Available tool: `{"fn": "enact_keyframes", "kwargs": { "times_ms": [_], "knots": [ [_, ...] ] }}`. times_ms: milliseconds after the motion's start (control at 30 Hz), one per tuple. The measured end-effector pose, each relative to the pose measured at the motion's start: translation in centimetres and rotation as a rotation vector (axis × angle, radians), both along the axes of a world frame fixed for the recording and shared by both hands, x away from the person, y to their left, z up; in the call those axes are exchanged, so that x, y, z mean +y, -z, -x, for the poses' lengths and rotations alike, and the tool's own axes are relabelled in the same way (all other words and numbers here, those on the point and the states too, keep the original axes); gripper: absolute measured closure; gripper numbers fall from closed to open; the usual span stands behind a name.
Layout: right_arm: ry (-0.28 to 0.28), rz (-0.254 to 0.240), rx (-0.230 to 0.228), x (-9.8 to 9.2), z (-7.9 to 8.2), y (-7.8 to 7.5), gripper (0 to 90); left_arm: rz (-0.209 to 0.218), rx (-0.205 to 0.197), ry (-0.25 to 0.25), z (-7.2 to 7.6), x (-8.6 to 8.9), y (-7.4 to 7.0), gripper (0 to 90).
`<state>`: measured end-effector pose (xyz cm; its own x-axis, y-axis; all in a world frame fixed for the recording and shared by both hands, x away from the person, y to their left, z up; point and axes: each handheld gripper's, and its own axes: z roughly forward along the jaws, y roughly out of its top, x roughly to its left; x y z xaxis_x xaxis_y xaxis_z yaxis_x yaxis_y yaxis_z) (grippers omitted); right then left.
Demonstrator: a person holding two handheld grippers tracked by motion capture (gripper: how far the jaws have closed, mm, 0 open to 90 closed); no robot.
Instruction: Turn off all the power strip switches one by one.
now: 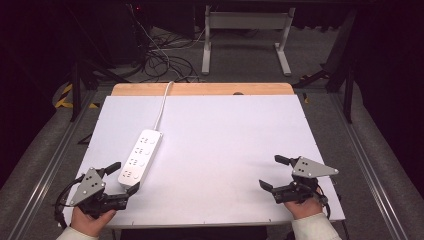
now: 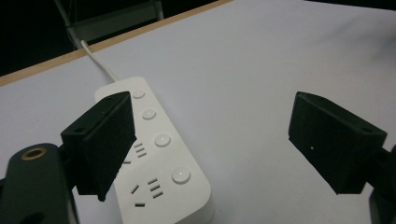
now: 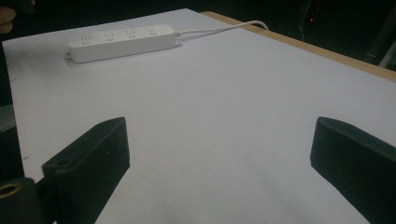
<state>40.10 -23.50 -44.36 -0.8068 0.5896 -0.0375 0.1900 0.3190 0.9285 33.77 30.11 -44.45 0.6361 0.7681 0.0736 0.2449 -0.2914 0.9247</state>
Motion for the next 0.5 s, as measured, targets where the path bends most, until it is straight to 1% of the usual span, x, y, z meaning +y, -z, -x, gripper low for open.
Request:
{"fn": "enact_keyframes", "kwargs": {
  "times_ms": [100,167,300,367,433,467,500],
  "knots": [
    [0.001,-0.003,0.002,0.03,0.00,0.04,5.6,0.008,0.009,0.002,-0.03,0.10,-0.08,16.9],
    [0.000,-0.004,0.003,0.04,0.01,0.05,5.7,0.003,0.006,0.006,-0.06,0.16,-0.12,17.1],
    [-0.004,-0.001,0.001,0.08,0.00,0.07,6.3,-0.007,-0.002,-0.003,0.06,0.18,-0.22,17.5],
    [-0.005,-0.001,-0.002,0.11,-0.01,0.08,6.4,-0.012,-0.003,-0.004,0.08,0.19,-0.24,19.2],
    [-0.009,-0.003,0.000,0.15,-0.01,0.09,6.7,-0.017,0.013,-0.004,0.22,0.27,-0.40,26.0],
    [-0.008,-0.001,0.001,0.18,0.00,0.09,6.9,-0.017,0.013,-0.004,0.22,0.27,-0.40,30.4],
    [-0.011,0.001,0.004,0.21,-0.02,0.11,7.1,-0.020,0.030,0.000,0.25,0.32,-0.54,37.8]
  ]
}}
